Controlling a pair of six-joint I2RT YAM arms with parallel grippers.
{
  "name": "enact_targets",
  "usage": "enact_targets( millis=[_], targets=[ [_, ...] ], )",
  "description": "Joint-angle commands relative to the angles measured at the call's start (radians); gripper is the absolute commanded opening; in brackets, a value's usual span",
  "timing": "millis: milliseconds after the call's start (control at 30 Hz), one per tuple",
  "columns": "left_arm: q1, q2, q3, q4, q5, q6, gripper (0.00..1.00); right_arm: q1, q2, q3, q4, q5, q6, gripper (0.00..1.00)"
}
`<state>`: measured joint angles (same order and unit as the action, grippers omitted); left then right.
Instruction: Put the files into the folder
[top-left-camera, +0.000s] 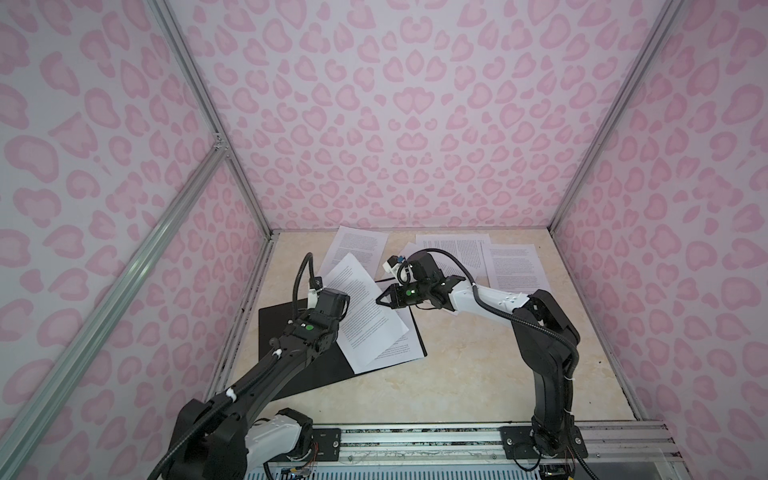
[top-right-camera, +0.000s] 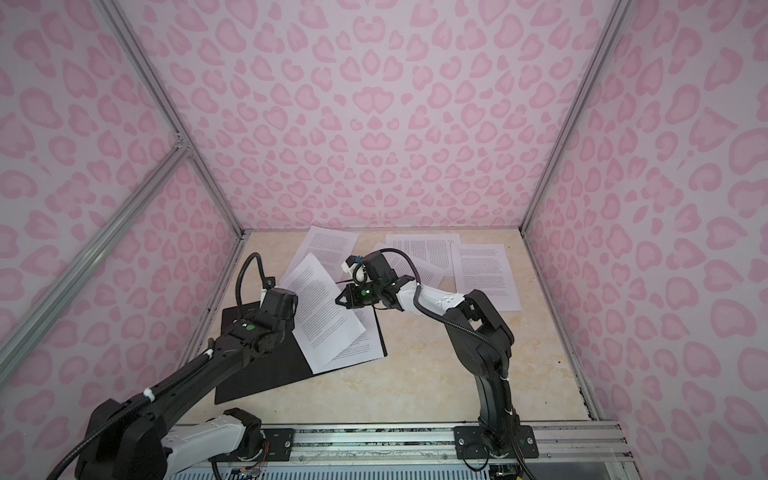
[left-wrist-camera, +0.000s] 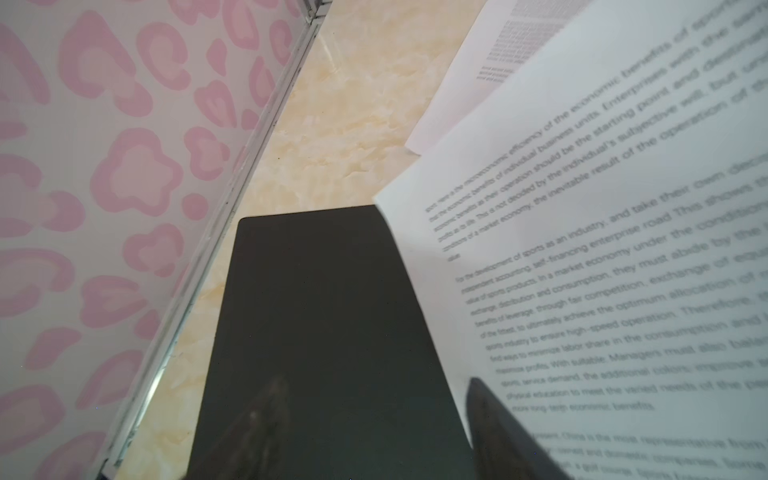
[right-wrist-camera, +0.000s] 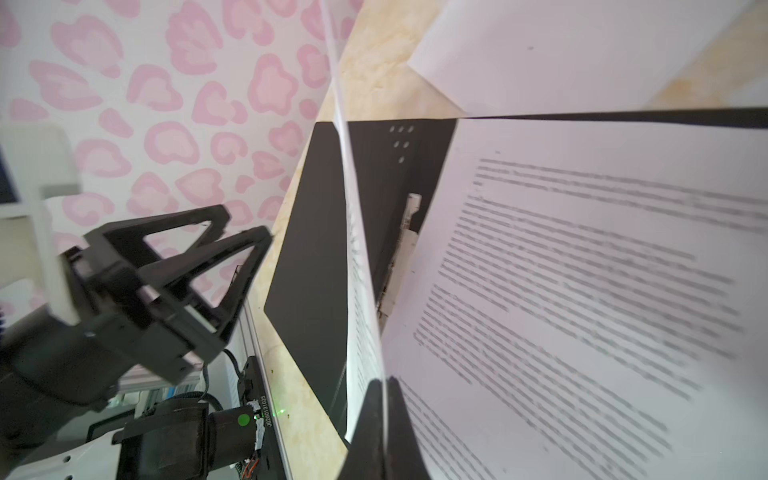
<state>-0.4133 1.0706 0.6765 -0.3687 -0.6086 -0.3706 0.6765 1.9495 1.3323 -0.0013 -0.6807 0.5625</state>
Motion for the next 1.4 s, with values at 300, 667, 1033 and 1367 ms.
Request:
enact_targets(
  millis=[300, 667, 1033, 1367],
  targets=[
    [-0.131, -0.36, -0.213, 0.397, 0.518, -0.049, 0.97, -0.098, -0.197, -0.423, 0.26, 0.197, 0.098, 0.0],
    [-0.131, -0.528, -0.256, 0.452, 0.592, -0.102, 0.97, -0.075, -0.165, -0.477, 0.443, 0.126, 0.138, 0.0],
    [-0.131, -0.461, -0.258, 0.474, 0.659, -0.101, 0.97, -0.025, -0.126, -0.458, 0.453, 0.119, 0.127, 0.0],
    [-0.131, -0.427, -0.252, 0.472, 0.658, -0.093, 0.97, -0.015, -0.103, -0.475, 0.512, 0.109, 0.186, 0.0]
  ],
)
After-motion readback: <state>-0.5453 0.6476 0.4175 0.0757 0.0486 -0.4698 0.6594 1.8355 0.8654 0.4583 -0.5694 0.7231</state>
